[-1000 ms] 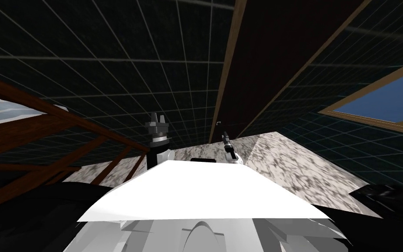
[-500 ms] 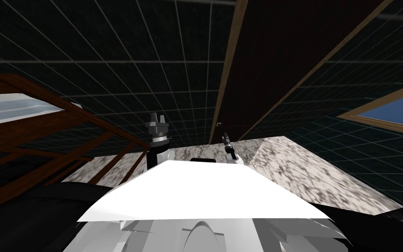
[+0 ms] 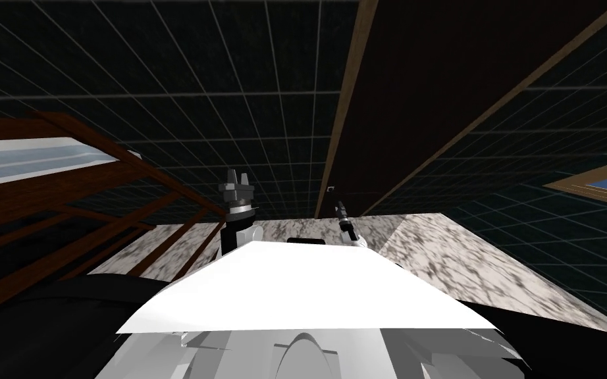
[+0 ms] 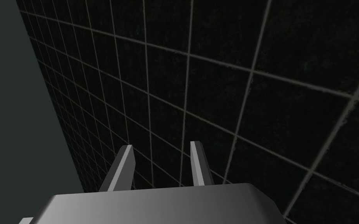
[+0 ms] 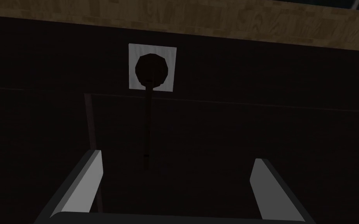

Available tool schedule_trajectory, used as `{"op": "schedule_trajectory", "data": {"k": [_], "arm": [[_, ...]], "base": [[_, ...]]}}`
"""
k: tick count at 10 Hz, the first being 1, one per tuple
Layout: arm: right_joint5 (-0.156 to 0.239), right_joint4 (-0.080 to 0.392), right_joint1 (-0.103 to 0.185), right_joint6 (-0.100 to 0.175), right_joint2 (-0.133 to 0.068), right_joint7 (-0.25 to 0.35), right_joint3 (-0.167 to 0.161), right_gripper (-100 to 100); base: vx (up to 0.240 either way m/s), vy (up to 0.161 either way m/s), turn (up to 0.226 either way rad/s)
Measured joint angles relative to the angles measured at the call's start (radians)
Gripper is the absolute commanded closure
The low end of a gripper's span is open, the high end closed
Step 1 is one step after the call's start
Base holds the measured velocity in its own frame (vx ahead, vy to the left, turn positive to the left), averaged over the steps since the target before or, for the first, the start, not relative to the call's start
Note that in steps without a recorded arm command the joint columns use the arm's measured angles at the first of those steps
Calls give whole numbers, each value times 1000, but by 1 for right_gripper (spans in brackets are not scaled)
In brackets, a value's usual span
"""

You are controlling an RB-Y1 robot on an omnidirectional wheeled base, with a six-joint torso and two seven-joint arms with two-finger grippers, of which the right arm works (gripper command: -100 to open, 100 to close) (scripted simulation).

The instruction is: Pull the door open

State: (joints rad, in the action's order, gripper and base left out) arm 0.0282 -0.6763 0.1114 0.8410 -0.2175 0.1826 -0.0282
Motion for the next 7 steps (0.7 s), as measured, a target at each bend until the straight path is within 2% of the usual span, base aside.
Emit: {"op": "schedule_trajectory", "data": {"k": [2,3,6,7], "arm": [[5,63,22,19,-6,11,1,-100],[6,73,23,19,-9,17,1,-100],[10,114,38,26,-13,27,1,-100],[10,116,39,28,-14,28,1,-100]], "base": [[25,-123,162],[19,-92,83],[8,-43,42],[77,19,222]]}}
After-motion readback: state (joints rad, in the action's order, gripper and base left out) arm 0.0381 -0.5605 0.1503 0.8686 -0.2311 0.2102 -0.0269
